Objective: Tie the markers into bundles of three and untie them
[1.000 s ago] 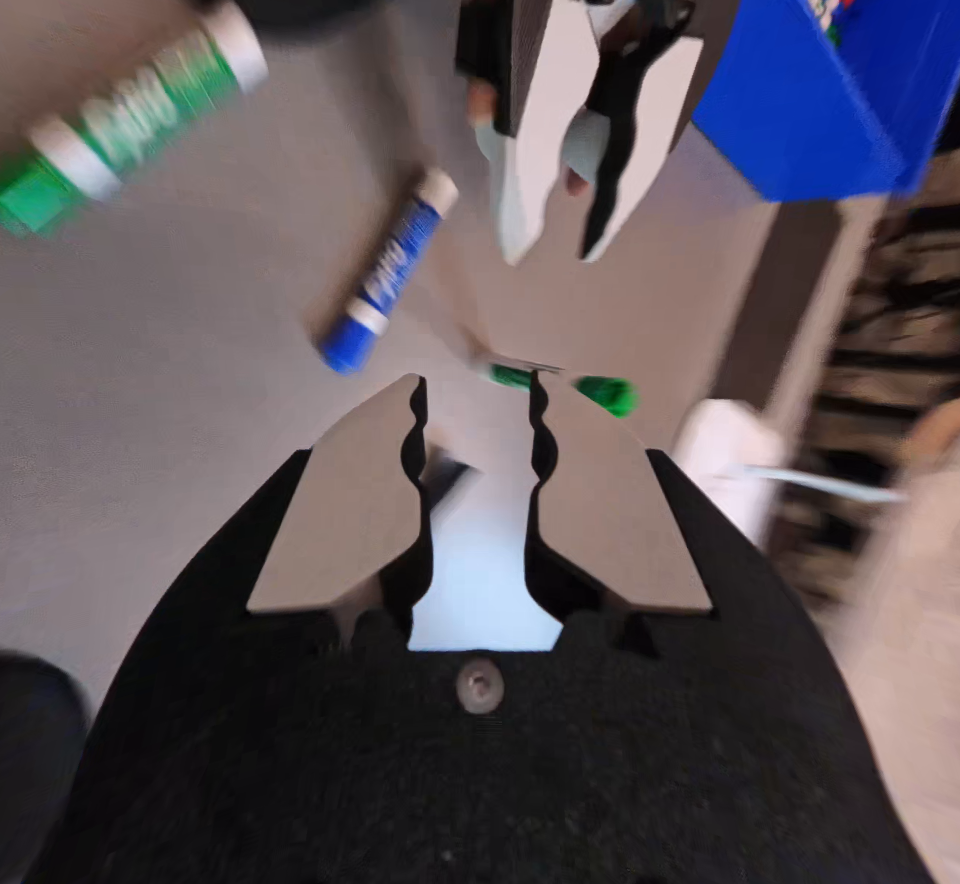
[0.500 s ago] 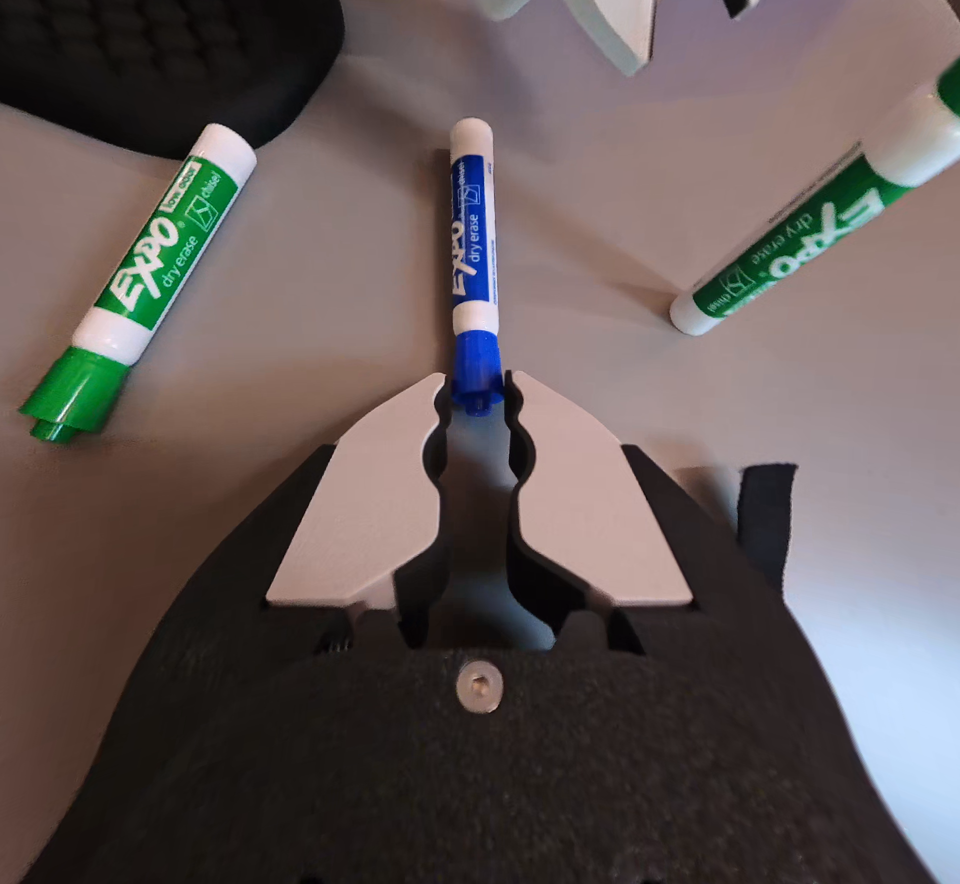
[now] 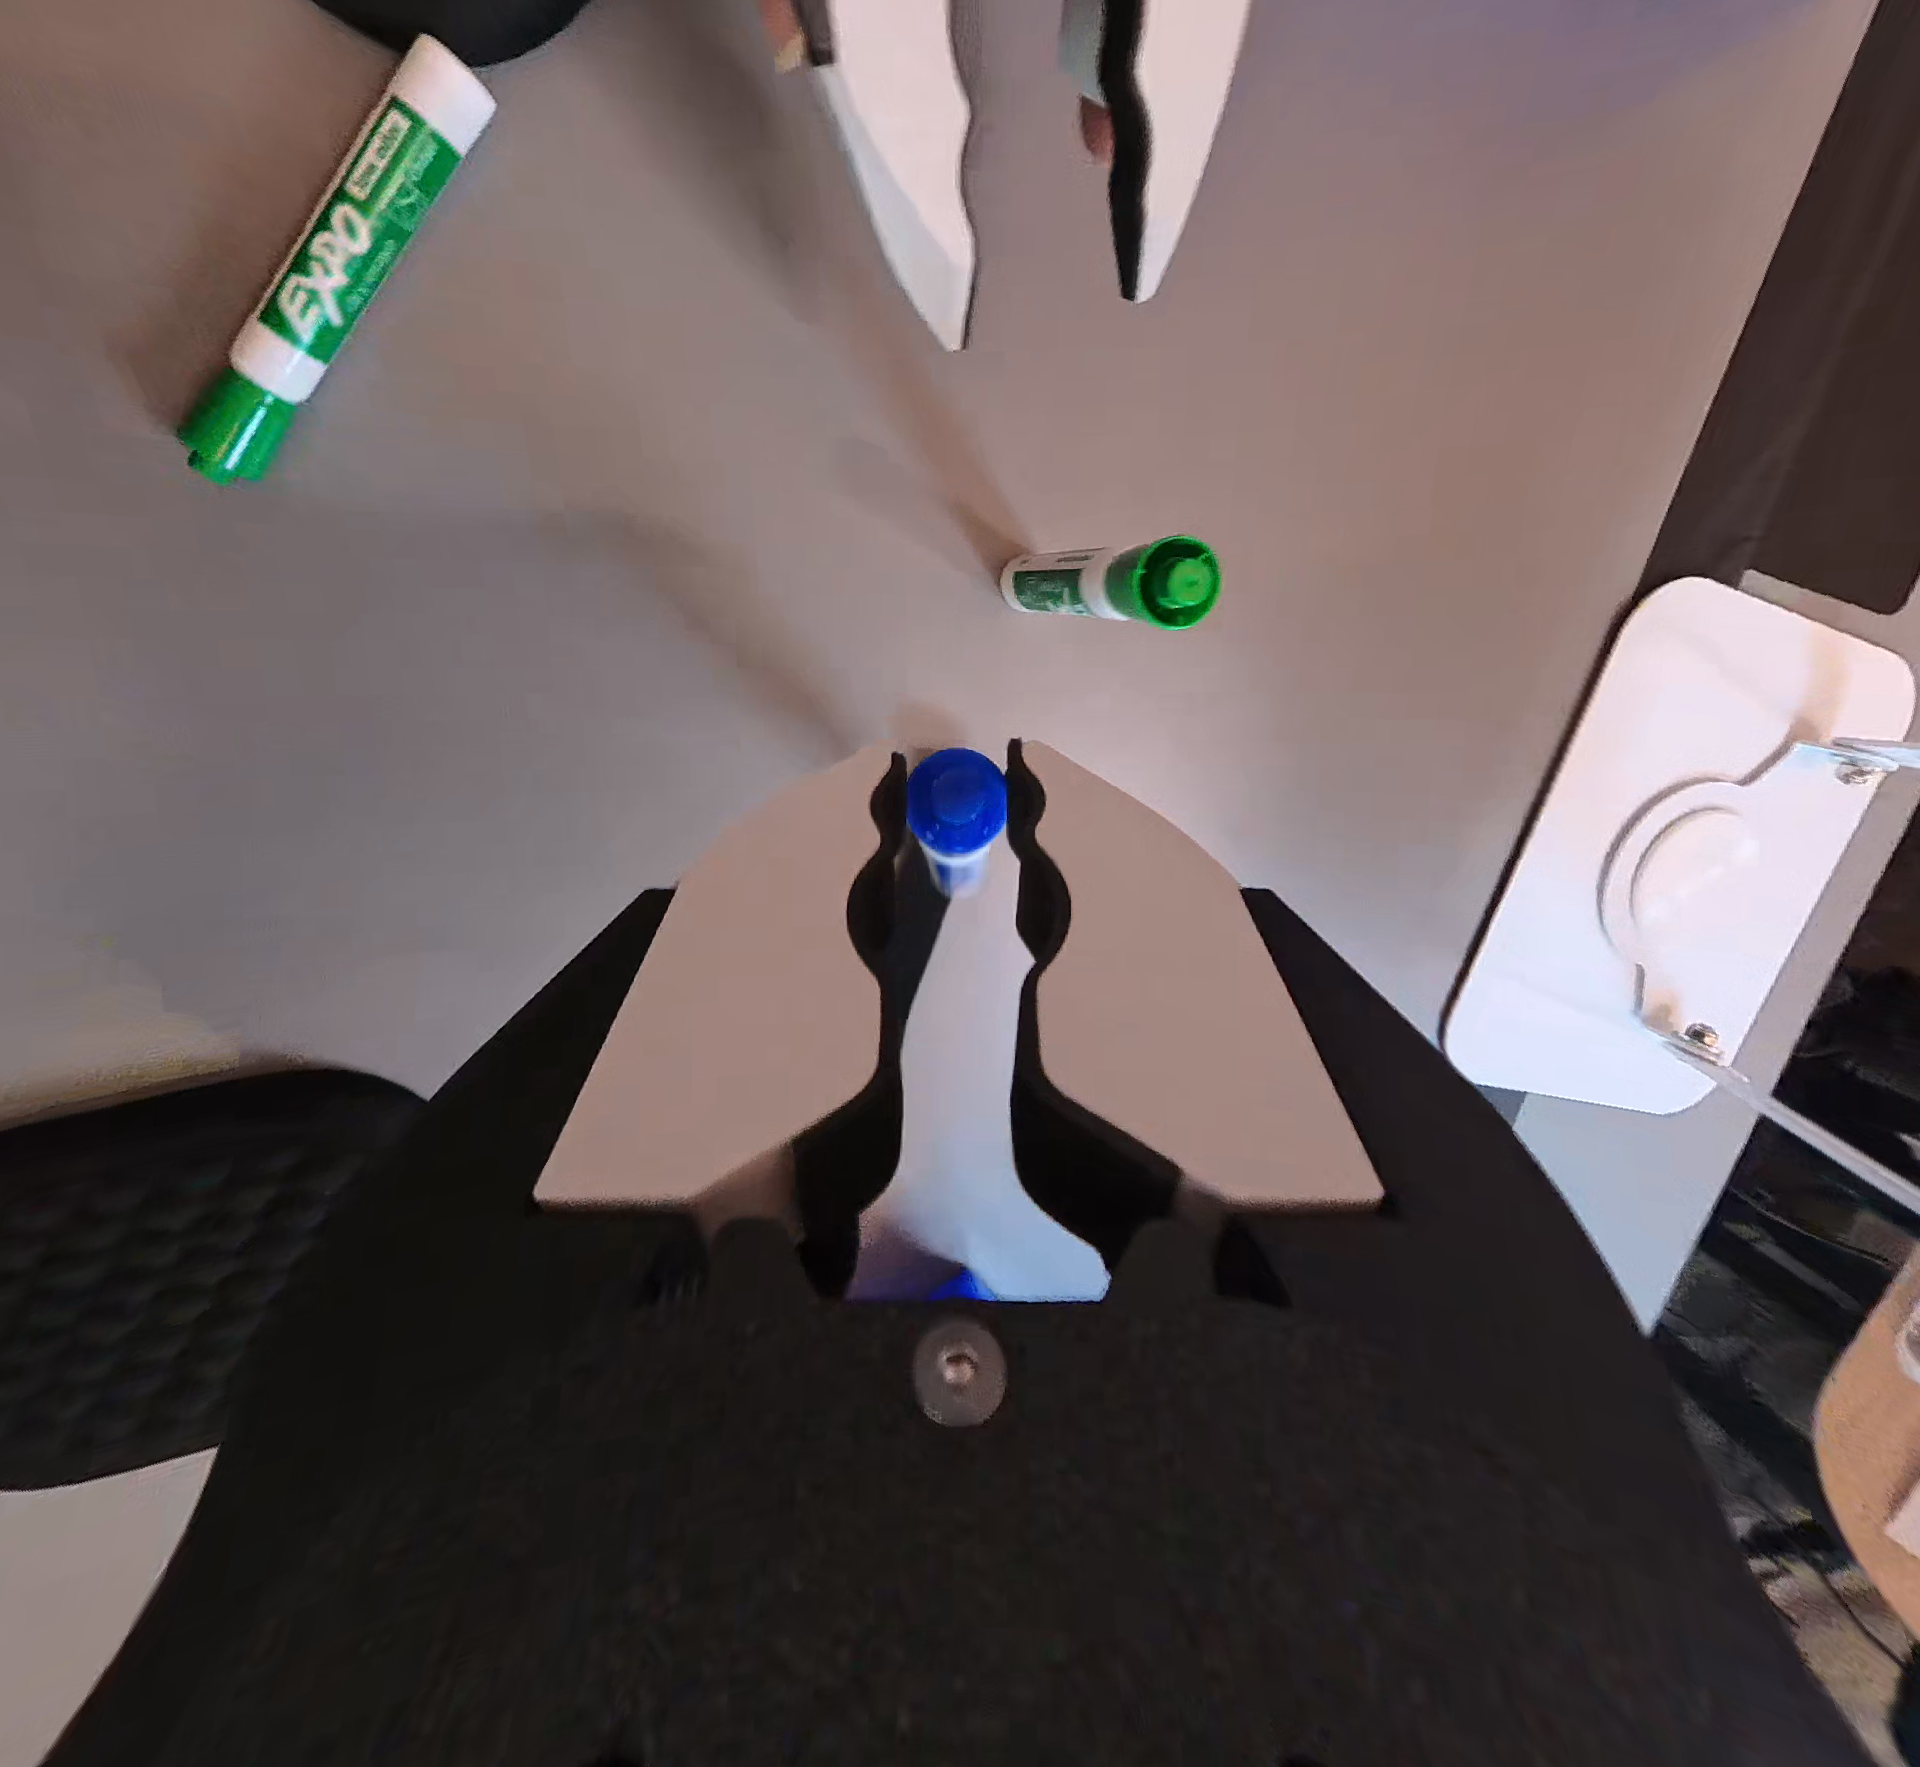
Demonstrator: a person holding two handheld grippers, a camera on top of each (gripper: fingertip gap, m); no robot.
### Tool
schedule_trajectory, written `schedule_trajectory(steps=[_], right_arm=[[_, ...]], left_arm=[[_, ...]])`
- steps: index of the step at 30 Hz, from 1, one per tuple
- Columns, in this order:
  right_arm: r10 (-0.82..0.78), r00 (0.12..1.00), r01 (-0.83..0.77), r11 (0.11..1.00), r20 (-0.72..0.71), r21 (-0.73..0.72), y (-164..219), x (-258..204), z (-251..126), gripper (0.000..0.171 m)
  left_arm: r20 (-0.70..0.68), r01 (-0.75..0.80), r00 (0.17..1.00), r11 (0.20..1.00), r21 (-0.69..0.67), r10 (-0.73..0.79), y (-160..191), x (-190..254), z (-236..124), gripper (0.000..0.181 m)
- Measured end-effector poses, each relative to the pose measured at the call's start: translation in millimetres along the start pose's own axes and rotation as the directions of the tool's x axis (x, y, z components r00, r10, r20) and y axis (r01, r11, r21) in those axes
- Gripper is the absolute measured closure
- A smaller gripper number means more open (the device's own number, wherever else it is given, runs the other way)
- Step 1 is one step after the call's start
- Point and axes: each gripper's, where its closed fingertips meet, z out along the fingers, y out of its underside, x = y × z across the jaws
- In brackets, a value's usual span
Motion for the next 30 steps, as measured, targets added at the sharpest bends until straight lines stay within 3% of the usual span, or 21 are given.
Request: schedule_trajectory(steps=[10, 30], right_arm=[[0.210, 0.973, -0.227, 0.947, 0.097, 0.226, -7.3, 10.4, 16.8, 0.153], [0.234, 0.967, -0.254, 0.912, 0.098, 0.323, -13.3, 25.0, 31.0, 0.153]], left_arm=[[-0.010, 0.011, 1.000, 1.000, -0.004, -0.011, 2.4, -0.3, 1.0, 0.140], [-0.034, 0.015, 0.999, 1.000, -0.026, -0.015, 8.2, 4.5, 6.1, 0.141]])
